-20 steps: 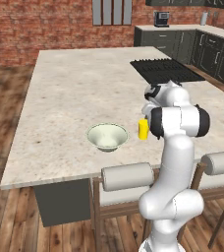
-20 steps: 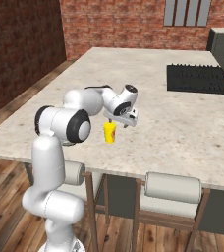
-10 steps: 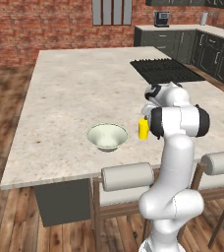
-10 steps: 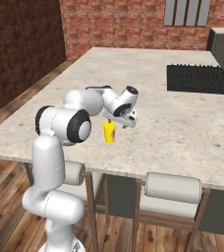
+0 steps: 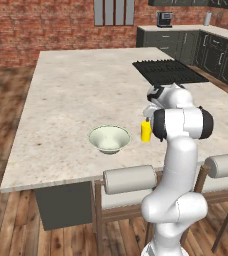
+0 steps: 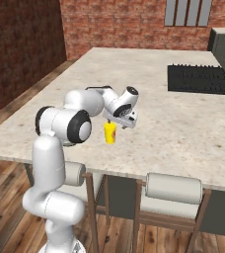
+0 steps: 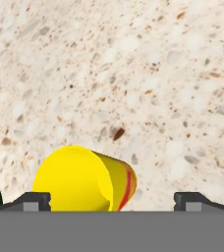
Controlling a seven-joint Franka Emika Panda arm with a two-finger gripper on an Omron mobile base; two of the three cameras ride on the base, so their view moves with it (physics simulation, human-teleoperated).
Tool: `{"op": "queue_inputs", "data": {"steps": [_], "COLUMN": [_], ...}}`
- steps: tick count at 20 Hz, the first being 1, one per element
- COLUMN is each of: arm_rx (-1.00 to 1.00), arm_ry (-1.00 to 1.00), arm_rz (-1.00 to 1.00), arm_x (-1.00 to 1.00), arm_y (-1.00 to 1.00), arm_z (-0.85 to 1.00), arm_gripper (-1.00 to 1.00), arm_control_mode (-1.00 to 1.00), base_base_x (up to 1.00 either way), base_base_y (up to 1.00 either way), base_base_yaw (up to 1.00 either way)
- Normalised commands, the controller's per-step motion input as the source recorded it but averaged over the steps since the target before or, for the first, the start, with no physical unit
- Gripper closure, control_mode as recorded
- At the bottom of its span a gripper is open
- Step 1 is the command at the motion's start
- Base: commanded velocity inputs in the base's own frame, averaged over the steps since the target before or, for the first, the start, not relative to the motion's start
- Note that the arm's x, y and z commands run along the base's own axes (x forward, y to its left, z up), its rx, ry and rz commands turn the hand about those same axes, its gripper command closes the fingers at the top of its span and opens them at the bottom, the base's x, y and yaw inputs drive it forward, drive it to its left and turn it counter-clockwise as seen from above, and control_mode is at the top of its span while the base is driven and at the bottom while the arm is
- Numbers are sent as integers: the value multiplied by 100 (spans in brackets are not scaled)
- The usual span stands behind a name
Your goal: Place the cup inside the bowl on the dining table and move the bowl to any counter.
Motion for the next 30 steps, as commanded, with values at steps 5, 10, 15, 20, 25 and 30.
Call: {"op": "queue_inputs", "data": {"steps": [5,10,15,20,25,30], "arm_rx": [0,0,0,0,0,0], "arm_ry": [0,0,0,0,0,0], "arm_rz": [0,0,0,0,0,0], "arm_x": [0,0,0,0,0,0], "arm_y": [10,3,0,0,0,0], "arm_z": [0,-3,-13,-5,-5,-2], "arm_gripper": [-100,-100,-100,-100,-100,-100], "arm_control_mode": [-100,-100,-100,-100,-100,-100], "base_base_x": [0,0,0,0,0,0], "base_base_y": [0,0,0,0,0,0], "base_base_yaw": [0,0,0,0,0,0]}}
